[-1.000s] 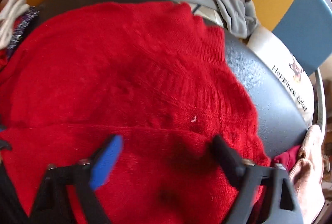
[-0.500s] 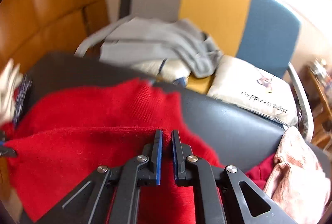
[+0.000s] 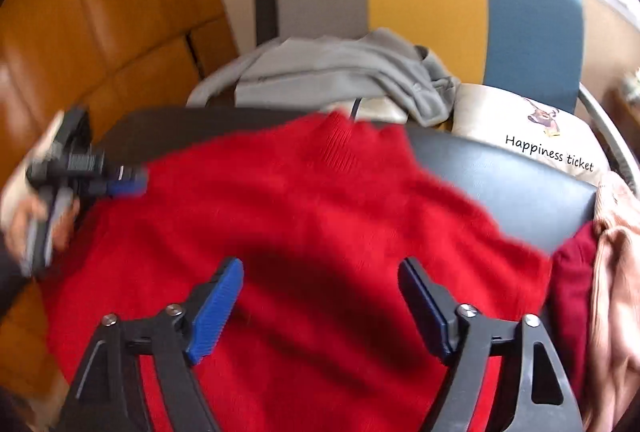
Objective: Fold clothes
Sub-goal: 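Open the left gripper to release the folded sleeve, then press the folded sweater flat with both open grippers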
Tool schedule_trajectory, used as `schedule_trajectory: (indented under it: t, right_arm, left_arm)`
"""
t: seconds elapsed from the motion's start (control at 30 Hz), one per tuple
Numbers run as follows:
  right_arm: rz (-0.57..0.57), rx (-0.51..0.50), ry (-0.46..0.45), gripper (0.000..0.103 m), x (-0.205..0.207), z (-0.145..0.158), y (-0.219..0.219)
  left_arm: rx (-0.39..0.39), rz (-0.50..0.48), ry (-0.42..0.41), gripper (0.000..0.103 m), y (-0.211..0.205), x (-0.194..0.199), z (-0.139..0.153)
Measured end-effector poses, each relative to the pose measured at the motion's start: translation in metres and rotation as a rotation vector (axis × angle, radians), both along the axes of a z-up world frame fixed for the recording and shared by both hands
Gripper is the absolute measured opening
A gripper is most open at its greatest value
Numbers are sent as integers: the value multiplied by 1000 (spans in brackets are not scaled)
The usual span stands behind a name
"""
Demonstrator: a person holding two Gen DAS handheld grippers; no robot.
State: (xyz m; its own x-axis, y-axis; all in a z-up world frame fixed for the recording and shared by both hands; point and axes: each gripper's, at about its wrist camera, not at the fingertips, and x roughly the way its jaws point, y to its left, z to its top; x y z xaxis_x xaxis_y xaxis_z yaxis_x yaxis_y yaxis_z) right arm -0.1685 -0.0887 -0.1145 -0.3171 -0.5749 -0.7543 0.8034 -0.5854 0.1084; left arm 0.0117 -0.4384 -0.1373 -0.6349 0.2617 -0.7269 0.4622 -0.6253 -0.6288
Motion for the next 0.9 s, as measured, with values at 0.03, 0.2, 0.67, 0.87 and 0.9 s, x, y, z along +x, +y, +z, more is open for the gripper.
schedule_trajectory:
  t: [0.03,0.2,0.67,0.87,0.9]
  right_arm:
    - [0,13,-8,82,7,-8,2]
    - [-63,46,-42,82,13,-39,17]
    - [-125,-38,-92,24,3,-42,35]
    - [-65,-31,-35,63,22,-48,25]
    - [-51,-10,-17,68,25,-48,21]
  left_arm:
    - [3,-9,7,46,4,-1,-1]
    - [-88,-54,-61,49,29,-18,-4]
    - [-284,-93,-91,17,56,-17,27]
    - [-158,-35,-55,31,48,3,6]
    - [-142,-34,-49,31,48,3,4]
